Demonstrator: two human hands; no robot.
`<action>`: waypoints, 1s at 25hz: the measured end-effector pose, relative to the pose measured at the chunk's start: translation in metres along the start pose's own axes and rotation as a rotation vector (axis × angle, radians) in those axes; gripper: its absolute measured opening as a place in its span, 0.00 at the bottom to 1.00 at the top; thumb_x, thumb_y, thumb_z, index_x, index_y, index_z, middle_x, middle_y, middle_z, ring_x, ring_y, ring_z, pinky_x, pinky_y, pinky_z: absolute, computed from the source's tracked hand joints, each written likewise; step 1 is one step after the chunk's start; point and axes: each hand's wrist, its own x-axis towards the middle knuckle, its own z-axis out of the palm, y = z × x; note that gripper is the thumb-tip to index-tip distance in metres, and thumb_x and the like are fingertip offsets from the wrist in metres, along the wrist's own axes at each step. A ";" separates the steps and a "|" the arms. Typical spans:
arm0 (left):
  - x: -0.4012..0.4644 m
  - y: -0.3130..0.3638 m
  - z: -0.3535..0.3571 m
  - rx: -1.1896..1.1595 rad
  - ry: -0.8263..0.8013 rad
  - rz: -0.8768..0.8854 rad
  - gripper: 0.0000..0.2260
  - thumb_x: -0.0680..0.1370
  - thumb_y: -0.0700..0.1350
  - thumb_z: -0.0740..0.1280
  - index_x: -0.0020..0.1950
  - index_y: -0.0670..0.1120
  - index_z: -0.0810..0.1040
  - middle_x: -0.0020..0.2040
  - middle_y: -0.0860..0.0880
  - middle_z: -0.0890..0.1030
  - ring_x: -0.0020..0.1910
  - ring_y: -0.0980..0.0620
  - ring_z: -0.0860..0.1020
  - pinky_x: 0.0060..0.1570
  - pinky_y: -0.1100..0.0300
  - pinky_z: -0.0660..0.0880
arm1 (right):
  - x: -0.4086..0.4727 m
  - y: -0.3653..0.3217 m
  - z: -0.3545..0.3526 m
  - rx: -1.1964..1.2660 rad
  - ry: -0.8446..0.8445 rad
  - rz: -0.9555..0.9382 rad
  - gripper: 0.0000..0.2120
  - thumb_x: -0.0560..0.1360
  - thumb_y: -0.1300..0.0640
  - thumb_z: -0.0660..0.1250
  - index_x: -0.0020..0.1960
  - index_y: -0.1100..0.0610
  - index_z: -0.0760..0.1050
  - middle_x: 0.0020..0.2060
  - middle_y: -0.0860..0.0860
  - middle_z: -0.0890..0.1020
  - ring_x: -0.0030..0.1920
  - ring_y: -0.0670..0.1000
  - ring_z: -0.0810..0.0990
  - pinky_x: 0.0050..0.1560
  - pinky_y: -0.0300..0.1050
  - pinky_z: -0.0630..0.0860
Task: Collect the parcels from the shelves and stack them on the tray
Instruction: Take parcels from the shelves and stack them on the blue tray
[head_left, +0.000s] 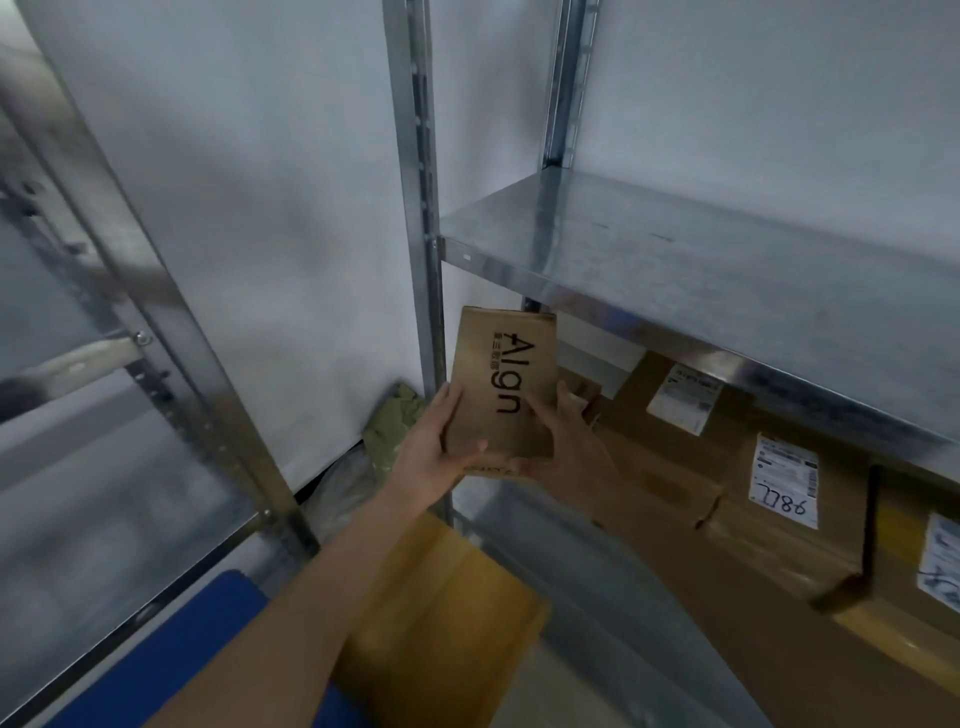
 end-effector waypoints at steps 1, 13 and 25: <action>-0.020 0.009 0.000 0.012 0.023 0.020 0.37 0.76 0.49 0.72 0.80 0.53 0.56 0.75 0.62 0.59 0.72 0.61 0.61 0.71 0.63 0.65 | -0.018 -0.005 -0.005 0.000 -0.005 -0.035 0.46 0.72 0.42 0.74 0.81 0.44 0.50 0.81 0.51 0.43 0.80 0.55 0.52 0.76 0.60 0.60; -0.279 0.100 -0.100 0.121 0.357 -0.036 0.37 0.76 0.48 0.73 0.79 0.49 0.57 0.71 0.63 0.55 0.68 0.65 0.58 0.52 0.86 0.60 | -0.201 -0.157 -0.039 0.145 -0.133 -0.444 0.45 0.71 0.47 0.77 0.80 0.46 0.56 0.76 0.37 0.51 0.72 0.41 0.57 0.72 0.39 0.55; -0.584 0.113 -0.265 0.245 0.724 -0.131 0.36 0.74 0.47 0.75 0.78 0.47 0.61 0.73 0.62 0.57 0.73 0.58 0.63 0.71 0.58 0.65 | -0.384 -0.401 0.039 0.134 -0.297 -0.799 0.44 0.72 0.48 0.76 0.80 0.49 0.56 0.79 0.41 0.51 0.77 0.49 0.58 0.73 0.44 0.55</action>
